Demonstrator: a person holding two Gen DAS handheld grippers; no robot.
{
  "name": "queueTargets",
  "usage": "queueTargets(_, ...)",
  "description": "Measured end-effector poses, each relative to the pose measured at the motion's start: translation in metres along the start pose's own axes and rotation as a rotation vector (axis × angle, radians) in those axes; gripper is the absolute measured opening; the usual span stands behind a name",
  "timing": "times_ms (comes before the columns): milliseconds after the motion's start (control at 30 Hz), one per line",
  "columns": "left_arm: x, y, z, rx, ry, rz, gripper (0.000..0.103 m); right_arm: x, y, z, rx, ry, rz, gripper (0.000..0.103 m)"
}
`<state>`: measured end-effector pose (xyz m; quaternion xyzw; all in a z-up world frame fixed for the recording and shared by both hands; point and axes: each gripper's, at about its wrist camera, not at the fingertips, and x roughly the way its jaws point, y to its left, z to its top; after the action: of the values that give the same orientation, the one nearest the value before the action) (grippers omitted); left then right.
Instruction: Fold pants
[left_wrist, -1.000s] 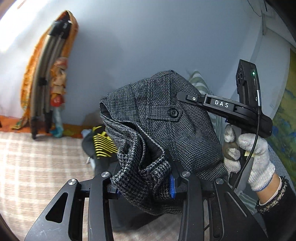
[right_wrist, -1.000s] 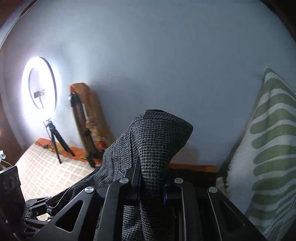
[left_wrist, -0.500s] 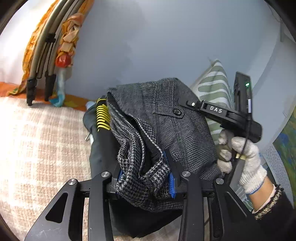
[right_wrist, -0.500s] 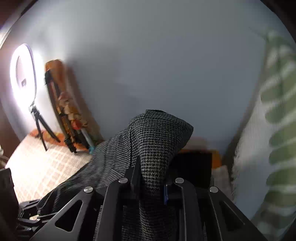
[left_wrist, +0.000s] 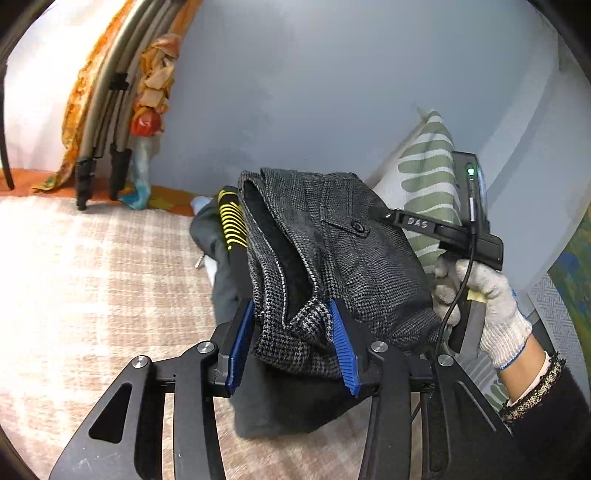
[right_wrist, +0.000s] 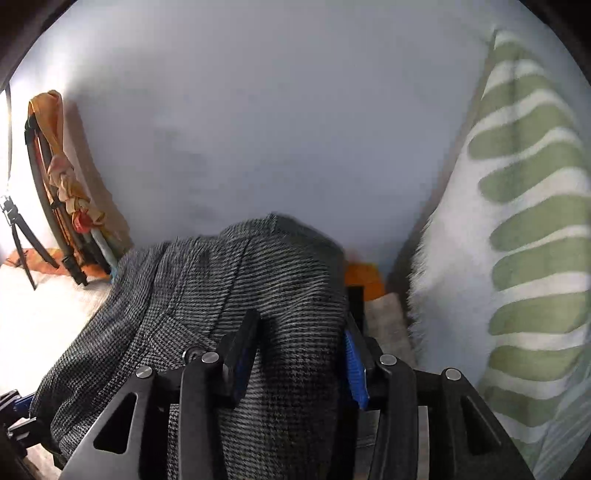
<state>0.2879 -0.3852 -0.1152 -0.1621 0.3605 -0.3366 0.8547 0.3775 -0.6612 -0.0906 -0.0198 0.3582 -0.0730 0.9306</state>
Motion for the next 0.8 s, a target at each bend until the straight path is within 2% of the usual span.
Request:
queueTargets(100,-0.005,0.004,-0.001,0.017,0.001,0.006,0.041,-0.02,0.004,0.003,-0.002,-0.067,-0.042,0.043)
queueTargets(233,-0.013,0.004,-0.002,0.056,0.014,0.016,0.039,-0.041,0.014,0.007,-0.013,-0.162,0.012,0.043)
queueTargets(300,-0.022,0.002,-0.003,0.097,0.015,0.022,0.039,-0.04,0.019,0.011,-0.017,-0.16,0.046,0.043)
queueTargets(367,-0.031,0.0,-0.001,0.156,0.013,0.044,0.039,-0.037,0.027,0.014,-0.026,-0.141,0.034,0.043)
queueTargets(433,-0.045,0.0,0.0,0.208,0.001,0.07,0.042,-0.042,0.033,0.012,-0.027,-0.147,0.039,0.043)
queueTargets(500,-0.059,0.001,0.003,0.236,-0.009,0.081,0.052,-0.049,0.036,0.009,-0.01,-0.154,0.054,0.046)
queueTargets(533,-0.066,0.001,0.005,0.246,-0.012,0.084,0.054,-0.055,0.037,0.007,0.007,-0.155,0.066,0.046)
queueTargets(633,-0.085,0.003,0.009,0.259,-0.014,0.092,0.057,-0.065,0.036,-0.003,0.028,-0.146,0.08,0.054)
queueTargets(700,-0.098,0.003,0.011,0.26,-0.014,0.095,0.066,-0.079,0.041,-0.01,0.034,-0.146,0.069,0.058)
queueTargets(800,-0.117,-0.001,0.013,0.273,-0.028,0.096,0.067,-0.1,0.048,-0.019,0.066,-0.142,0.076,0.065)
